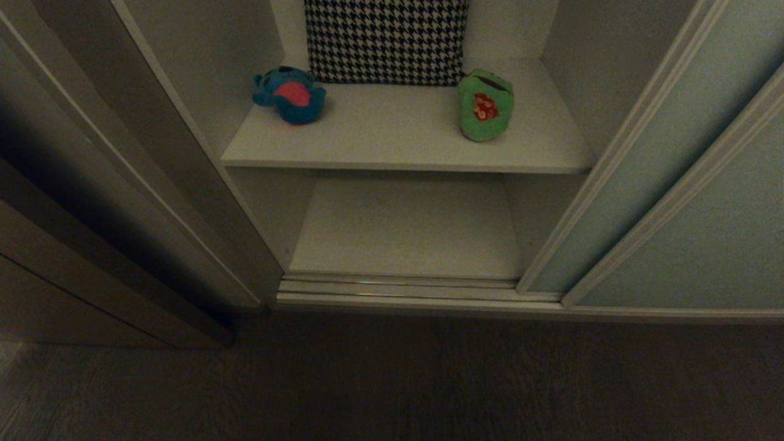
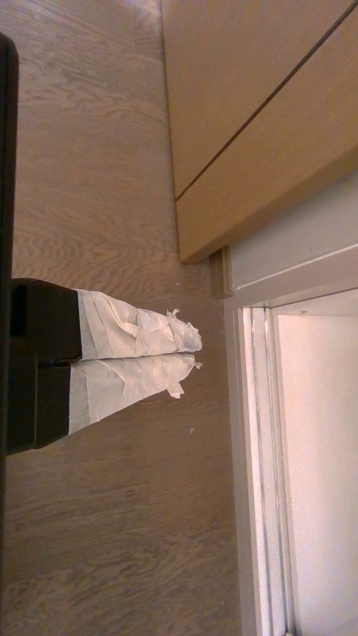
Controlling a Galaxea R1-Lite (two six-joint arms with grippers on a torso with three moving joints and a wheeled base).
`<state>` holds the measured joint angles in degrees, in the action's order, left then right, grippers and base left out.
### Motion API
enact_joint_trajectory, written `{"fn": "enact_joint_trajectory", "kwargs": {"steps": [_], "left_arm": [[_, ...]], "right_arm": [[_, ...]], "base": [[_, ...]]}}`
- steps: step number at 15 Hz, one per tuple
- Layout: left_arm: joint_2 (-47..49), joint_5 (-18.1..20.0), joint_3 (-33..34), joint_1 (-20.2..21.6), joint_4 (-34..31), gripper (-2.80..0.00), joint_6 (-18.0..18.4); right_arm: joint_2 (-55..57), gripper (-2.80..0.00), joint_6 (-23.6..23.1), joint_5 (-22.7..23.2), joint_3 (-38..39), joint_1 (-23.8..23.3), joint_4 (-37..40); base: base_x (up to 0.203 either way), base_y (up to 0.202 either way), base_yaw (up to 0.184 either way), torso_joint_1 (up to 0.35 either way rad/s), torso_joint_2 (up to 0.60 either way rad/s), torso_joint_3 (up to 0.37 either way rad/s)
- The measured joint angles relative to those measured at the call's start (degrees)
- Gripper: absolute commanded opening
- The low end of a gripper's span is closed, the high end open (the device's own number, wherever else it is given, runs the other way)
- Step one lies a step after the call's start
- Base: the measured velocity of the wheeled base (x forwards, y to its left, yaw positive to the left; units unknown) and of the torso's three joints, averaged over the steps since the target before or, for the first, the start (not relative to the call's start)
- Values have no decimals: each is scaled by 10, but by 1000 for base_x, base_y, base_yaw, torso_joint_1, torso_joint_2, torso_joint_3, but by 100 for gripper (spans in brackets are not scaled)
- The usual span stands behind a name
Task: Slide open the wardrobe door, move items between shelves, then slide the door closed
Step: Place the blue doll on the lower shelf
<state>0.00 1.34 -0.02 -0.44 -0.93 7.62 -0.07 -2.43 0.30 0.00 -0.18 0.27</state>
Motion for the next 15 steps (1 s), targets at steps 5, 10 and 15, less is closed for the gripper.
{"fn": "enact_joint_trajectory", "kwargs": {"steps": [5, 10, 15], "left_arm": [[0, 0, 0, 0, 0, -280, -1], [1, 0, 0, 0, 0, -280, -6], [1, -1, 0, 0, 0, -280, -13]], "right_arm": [[0, -280, 0, 0, 0, 0, 0], [0, -280, 0, 0, 0, 0, 0], [0, -280, 0, 0, 0, 0, 0]], "base": [[0, 0, 0, 0, 0, 0], [0, 0, 0, 0, 0, 0], [0, 0, 0, 0, 0, 0]]}}
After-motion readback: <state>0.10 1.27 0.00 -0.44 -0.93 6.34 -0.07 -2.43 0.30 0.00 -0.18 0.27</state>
